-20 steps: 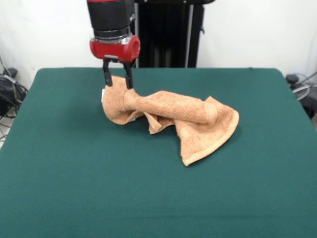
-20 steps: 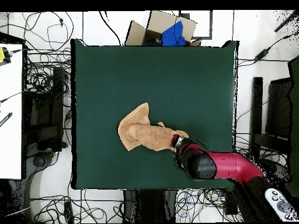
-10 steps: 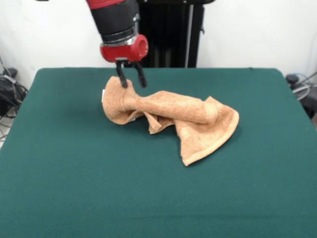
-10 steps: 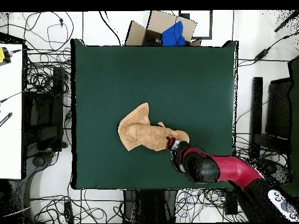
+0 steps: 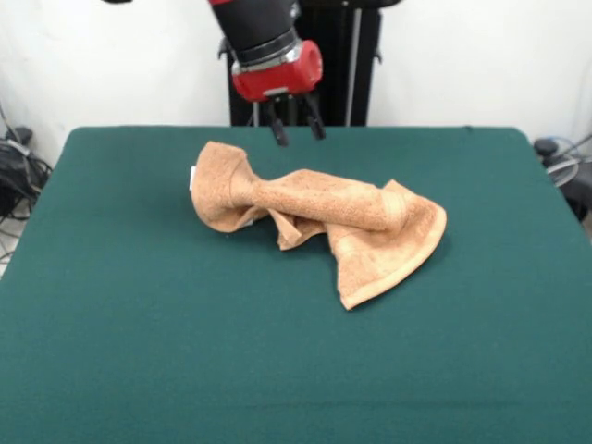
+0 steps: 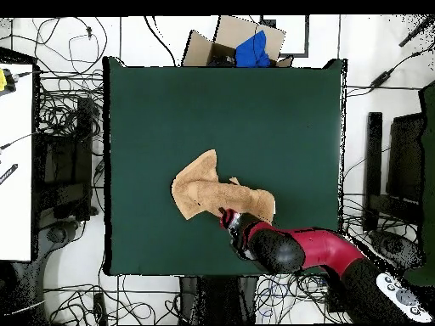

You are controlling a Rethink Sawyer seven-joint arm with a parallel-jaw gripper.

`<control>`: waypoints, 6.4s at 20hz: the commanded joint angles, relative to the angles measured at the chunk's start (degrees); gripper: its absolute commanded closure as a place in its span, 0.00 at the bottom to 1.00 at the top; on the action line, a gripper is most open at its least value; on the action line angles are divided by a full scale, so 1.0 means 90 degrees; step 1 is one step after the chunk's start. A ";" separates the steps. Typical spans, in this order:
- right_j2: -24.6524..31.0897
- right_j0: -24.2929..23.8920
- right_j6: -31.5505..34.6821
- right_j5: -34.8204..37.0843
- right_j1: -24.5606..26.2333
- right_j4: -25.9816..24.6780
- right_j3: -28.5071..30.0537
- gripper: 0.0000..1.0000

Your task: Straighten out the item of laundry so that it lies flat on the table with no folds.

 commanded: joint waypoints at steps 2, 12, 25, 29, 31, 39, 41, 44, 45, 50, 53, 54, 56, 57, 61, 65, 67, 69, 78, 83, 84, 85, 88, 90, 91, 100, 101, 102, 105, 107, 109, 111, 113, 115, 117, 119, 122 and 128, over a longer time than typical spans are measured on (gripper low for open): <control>0.0598 -0.0072 -0.1108 0.1129 -0.0559 -0.0098 0.0333 0.00; 0.1057 -0.0309 -0.0908 0.1371 -0.1637 0.0223 0.0790 0.00; 0.0614 -0.0251 -0.0409 0.0527 -0.1880 -0.0503 0.0986 0.00; 0.0718 -0.0100 0.0103 -0.0136 -0.2143 -0.0242 0.0966 0.00; 0.0816 0.0117 0.0406 -0.0528 -0.2562 -0.0059 0.1078 0.00; 0.0331 0.0652 0.0560 -0.1100 -0.3033 -0.0031 0.1060 0.00; 0.0211 0.0689 0.0483 -0.1093 -0.3000 -0.0079 0.1066 0.00; -0.0008 0.0804 0.0515 -0.1218 -0.3020 -0.0137 0.1100 0.00; -0.0008 0.0794 0.0503 -0.1206 -0.3041 -0.0107 0.1106 0.00; -0.0590 0.0999 0.0596 -0.1375 -0.3003 -0.0303 0.0881 0.00; -0.0999 0.1220 0.0650 -0.1563 -0.2947 -0.0425 0.0789 0.00; -0.1189 0.1325 0.0662 -0.1633 -0.2931 -0.0476 0.0758 0.00; -0.1529 0.1511 0.0656 -0.1742 -0.2897 -0.0560 0.0697 0.00; -0.1636 0.1567 0.0639 -0.1780 -0.2880 -0.0578 0.0680 0.00; -0.2226 0.1927 0.0616 -0.1934 -0.2764 -0.0711 0.0578 0.00; -0.2735 0.2200 0.0520 -0.2105 -0.2623 -0.0807 0.0455 0.00; -0.2811 0.2218 0.0460 -0.2107 -0.2639 -0.0810 0.0441 0.00; -0.3064 0.2380 0.0455 -0.2228 -0.2564 -0.0840 0.0361 0.00; -0.3803 0.2833 0.0335 -0.2776 -0.1999 -0.0844 -0.0057 0.00; -0.3907 0.2890 0.0287 -0.2921 -0.1777 -0.0819 -0.0207 0.00; -0.3932 0.2901 0.0280 -0.2959 -0.1726 -0.0817 -0.0239 0.00; -0.3957 0.2913 0.0272 -0.2998 -0.1676 -0.0814 -0.0272 0.00; -0.4026 0.2966 0.0264 -0.3111 -0.1519 -0.0792 -0.0361 0.00; -0.4058 0.3005 0.0270 -0.3177 -0.1421 -0.0765 -0.0417 0.00; -0.4062 0.3013 0.0273 -0.3198 -0.1380 -0.0760 -0.0440 0.00; -0.4320 0.3280 0.0319 -0.3455 -0.1030 -0.0623 -0.0645 0.00; -0.4377 0.3338 0.0327 -0.3503 -0.0994 -0.0592 -0.0661 0.00; -0.4435 0.3397 0.0336 -0.3550 -0.0958 -0.0562 -0.0676 0.00; -0.4540 0.3536 0.0365 -0.3617 -0.0892 -0.0497 -0.0707 0.00; -0.4584 0.3594 0.0386 -0.3647 -0.0863 -0.0477 -0.0719 0.00; -0.4626 0.3639 0.0400 -0.3675 -0.0840 -0.0481 -0.0737 0.00; -0.4632 0.3623 0.0393 -0.3714 -0.0788 -0.0522 -0.0765 0.00; -0.4625 0.3590 0.0379 -0.3762 -0.0727 -0.0569 -0.0799 0.00; -0.4601 0.3537 0.0350 -0.3795 -0.0651 -0.0617 -0.0856 0.00; -0.4597 0.3504 0.0330 -0.3849 -0.0572 -0.0644 -0.0901 0.00; -0.4585 0.3472 0.0319 -0.3901 -0.0505 -0.0674 -0.0929 0.00; -0.4529 0.3390 0.0329 -0.3990 -0.0423 -0.0746 -0.0922 0.00; -0.4144 0.3017 0.0370 -0.4011 -0.0355 -0.1034 -0.0910 0.00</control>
